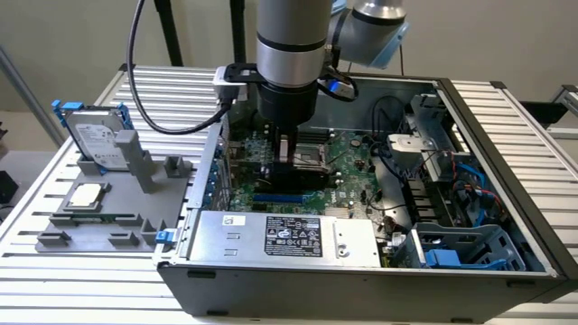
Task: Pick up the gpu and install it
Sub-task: 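Insert the gpu into the slot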
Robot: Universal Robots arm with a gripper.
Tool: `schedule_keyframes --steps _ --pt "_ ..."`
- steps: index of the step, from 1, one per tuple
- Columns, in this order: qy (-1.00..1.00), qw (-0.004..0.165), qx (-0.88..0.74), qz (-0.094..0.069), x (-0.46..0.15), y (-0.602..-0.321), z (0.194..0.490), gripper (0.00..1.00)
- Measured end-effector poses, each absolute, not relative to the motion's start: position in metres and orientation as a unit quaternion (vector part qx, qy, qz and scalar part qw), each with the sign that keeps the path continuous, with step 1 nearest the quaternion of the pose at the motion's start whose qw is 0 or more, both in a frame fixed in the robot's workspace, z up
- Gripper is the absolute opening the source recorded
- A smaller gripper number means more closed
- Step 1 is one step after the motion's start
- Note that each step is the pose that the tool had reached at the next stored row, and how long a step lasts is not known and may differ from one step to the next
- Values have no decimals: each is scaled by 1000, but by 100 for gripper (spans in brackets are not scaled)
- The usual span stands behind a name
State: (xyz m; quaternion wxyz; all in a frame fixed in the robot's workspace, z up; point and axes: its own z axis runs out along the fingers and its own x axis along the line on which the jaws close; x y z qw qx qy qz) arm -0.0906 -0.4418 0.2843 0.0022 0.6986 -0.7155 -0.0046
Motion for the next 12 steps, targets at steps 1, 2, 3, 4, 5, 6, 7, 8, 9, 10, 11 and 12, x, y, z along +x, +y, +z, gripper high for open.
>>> schedule_keyframes --steps 1,2,3,4,5,6,7,8,9,10,11,12 --pt "-716 2 699 -5 -91 -442 283 0" --pt "-716 2 699 -5 -91 -442 281 0" --pt "-716 2 699 -5 -92 -442 279 0" --pt "-716 2 699 -5 -92 -442 277 0" --pt "-716 2 699 -5 -93 -442 275 0" --pt "-716 2 699 -5 -93 -442 273 0" --pt "-716 2 699 -5 -93 -442 272 0" --pt "-716 2 699 -5 -94 -442 270 0" --pt "-716 2 699 -5 -95 -442 269 0" --pt "-716 2 699 -5 -95 -442 268 0" --pt "-716 2 699 -5 -96 -442 267 0" --pt "-716 2 699 -5 -96 -442 267 0"
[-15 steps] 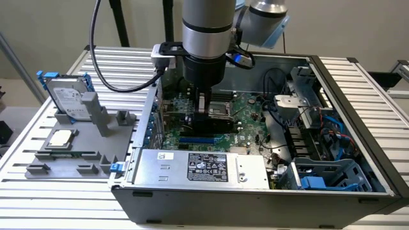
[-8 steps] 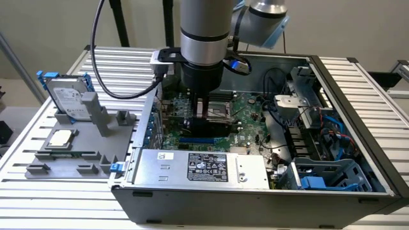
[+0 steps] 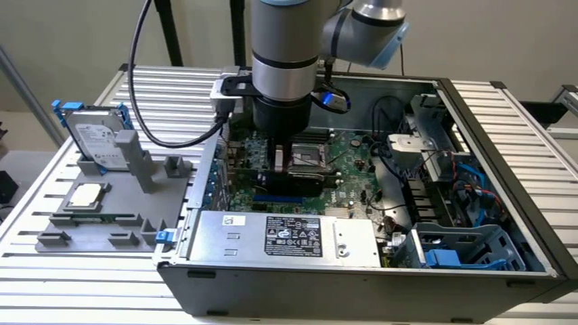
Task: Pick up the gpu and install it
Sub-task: 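Insert the gpu into the slot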
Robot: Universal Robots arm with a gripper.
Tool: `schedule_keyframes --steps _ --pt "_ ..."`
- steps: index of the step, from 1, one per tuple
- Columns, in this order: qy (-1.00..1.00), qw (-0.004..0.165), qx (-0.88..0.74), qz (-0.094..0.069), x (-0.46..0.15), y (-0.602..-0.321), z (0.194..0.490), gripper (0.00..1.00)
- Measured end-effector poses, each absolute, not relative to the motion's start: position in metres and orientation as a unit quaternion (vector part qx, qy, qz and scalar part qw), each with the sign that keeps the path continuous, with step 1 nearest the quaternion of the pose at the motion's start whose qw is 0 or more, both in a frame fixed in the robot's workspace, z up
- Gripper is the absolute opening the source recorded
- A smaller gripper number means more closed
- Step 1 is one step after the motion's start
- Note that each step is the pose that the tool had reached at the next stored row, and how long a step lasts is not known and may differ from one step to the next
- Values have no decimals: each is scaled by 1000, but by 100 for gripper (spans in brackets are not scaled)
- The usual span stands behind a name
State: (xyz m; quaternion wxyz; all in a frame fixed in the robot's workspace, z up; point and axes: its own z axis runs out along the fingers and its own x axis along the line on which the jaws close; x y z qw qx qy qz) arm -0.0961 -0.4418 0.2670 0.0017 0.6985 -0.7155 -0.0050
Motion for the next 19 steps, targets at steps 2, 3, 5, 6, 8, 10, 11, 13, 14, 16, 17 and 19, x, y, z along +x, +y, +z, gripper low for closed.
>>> schedule_keyframes --steps 2,3,5,6,8,10,11,13,14,16,17,19 --pt "-716 1 699 -6 -97 -442 267 0" --pt "-715 0 699 -7 -97 -442 267 0" --pt "-716 0 699 -7 -97 -442 267 0" --pt "-716 0 699 -7 -97 -442 267 0" --pt "-716 0 699 -7 -98 -442 266 0" --pt "-715 0 699 -7 -98 -442 266 0" --pt "-716 0 699 -7 -98 -442 266 0" --pt "-716 0 699 -7 -98 -442 266 0" --pt "-716 0 699 -7 -98 -442 266 0" --pt "-716 0 699 -7 -98 -442 266 0" --pt "-716 -1 699 -7 -98 -442 265 0" --pt "-715 -1 699 -7 -98 -442 265 0"
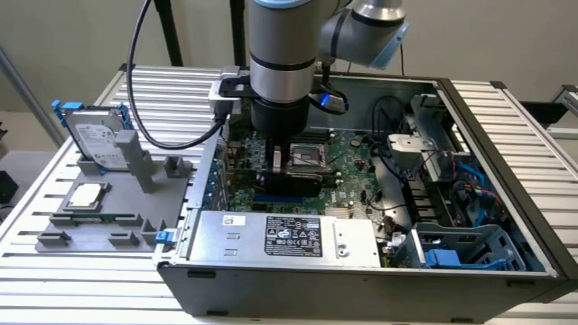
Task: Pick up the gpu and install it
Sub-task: 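Insert the gpu into the slot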
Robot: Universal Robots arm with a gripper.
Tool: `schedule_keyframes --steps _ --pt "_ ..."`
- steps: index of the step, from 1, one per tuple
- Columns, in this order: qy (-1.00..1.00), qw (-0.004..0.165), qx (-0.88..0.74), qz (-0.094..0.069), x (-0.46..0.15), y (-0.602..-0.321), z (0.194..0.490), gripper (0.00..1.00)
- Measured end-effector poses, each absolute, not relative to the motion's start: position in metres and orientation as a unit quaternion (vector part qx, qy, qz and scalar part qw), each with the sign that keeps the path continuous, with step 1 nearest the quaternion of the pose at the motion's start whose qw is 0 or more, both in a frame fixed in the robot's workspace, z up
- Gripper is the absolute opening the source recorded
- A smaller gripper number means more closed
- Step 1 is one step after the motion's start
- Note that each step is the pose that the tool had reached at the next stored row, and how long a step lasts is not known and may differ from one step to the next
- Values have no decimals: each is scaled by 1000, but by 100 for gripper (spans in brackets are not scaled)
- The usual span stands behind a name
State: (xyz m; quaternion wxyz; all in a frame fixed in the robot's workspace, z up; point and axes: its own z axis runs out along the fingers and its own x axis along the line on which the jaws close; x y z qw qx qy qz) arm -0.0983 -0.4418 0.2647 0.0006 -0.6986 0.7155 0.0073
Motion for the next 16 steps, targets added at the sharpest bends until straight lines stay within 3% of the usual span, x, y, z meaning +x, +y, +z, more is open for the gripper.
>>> schedule_keyframes --steps 16 --pt "715 0 -699 7 -98 -442 257 0"
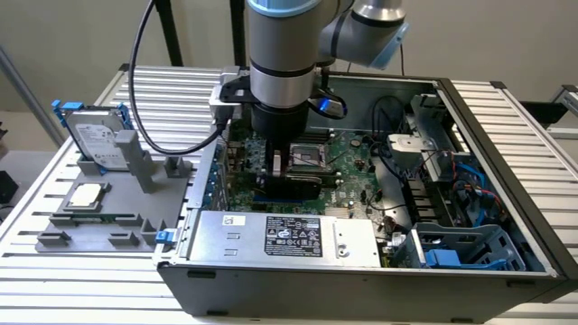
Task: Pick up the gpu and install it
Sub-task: 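Insert the gpu into the slot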
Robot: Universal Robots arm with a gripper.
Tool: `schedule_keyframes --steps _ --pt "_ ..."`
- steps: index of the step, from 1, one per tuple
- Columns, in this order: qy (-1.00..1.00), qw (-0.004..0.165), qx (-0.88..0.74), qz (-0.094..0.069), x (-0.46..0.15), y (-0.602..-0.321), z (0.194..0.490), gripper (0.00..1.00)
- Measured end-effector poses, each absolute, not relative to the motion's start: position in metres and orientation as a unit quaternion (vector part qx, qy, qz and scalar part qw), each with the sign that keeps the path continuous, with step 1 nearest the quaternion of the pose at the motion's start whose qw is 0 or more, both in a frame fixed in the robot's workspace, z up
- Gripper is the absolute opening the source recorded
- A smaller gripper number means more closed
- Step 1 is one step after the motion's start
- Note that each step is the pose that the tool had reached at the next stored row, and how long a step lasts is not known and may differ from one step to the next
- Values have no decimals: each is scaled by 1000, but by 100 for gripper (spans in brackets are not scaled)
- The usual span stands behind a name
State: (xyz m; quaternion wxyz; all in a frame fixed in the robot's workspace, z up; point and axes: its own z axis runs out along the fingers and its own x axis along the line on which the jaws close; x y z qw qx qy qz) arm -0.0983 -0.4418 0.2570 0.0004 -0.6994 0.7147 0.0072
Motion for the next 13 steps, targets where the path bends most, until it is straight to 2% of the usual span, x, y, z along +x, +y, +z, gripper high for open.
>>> schedule_keyframes --steps 13 --pt "715 0 -699 7 -99 -442 251 0"
